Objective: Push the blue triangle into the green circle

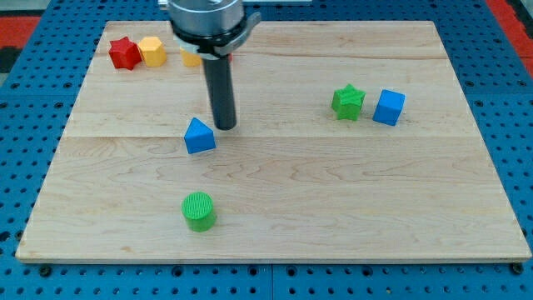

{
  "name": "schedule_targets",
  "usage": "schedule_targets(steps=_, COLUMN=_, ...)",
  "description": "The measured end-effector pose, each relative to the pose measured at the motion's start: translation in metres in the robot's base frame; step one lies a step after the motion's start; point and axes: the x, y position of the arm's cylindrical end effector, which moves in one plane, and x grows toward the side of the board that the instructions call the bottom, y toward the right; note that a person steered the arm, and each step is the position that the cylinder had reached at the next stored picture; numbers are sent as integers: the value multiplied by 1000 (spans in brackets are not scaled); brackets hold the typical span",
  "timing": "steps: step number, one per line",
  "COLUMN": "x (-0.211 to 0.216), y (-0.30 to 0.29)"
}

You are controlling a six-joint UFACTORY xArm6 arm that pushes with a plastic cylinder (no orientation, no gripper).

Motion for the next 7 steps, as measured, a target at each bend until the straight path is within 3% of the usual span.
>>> schedule_targets(steps=1, x=11, y=-45)
schedule_targets(steps=3, x=62, y=-54)
schedule_targets(steps=4, x=10, y=-34)
schedule_targets(steps=5, x=13, y=-90)
schedule_targets(steps=6, x=63, y=-99)
schedule_targets(steps=7, x=122, y=-53)
